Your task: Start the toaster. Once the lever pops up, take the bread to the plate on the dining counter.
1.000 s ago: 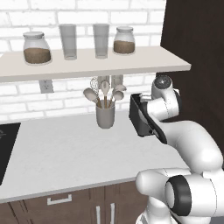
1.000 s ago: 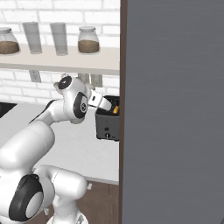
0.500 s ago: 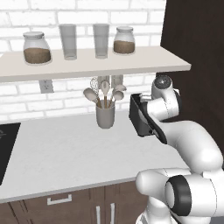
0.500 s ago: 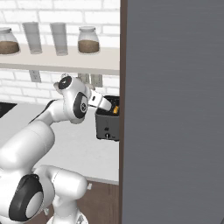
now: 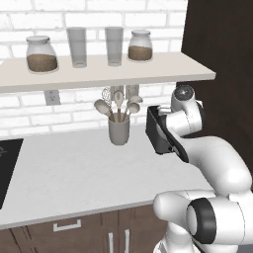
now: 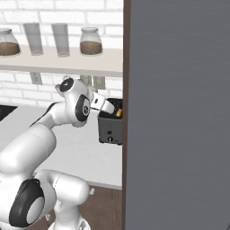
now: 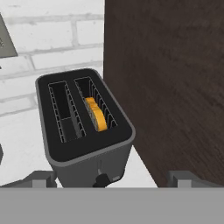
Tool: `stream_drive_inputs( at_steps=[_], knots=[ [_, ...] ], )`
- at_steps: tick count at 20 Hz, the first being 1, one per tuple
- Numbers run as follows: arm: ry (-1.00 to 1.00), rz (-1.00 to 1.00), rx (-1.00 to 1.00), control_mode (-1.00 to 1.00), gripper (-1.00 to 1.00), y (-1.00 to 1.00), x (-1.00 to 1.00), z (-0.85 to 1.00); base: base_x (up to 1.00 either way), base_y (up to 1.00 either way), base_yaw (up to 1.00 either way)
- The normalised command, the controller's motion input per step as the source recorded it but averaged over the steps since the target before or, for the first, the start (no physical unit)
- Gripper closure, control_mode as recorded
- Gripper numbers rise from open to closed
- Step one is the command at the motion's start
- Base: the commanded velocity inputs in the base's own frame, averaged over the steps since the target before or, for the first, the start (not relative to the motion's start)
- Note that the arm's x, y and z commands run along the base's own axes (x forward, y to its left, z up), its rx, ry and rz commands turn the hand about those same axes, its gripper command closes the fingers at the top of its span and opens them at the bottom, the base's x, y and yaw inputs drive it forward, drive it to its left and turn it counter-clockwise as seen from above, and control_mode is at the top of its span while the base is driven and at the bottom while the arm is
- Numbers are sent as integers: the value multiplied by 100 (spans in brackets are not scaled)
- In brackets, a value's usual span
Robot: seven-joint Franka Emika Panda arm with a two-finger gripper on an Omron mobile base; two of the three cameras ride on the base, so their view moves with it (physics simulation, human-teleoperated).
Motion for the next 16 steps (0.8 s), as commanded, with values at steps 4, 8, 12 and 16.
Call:
stream_drive_inputs(
  at_steps=[4, 8, 12, 16],
  knots=[
    [0, 0, 0, -100, -100, 0, 0, 0, 0, 0, 0],
    [0, 0, 0, -100, -100, 0, 0, 0, 0, 0, 0],
    [0, 0, 0, -100, -100, 0, 0, 0, 0, 0, 0],
    [0, 0, 0, -100, -100, 0, 0, 0, 0, 0, 0]
  ],
)
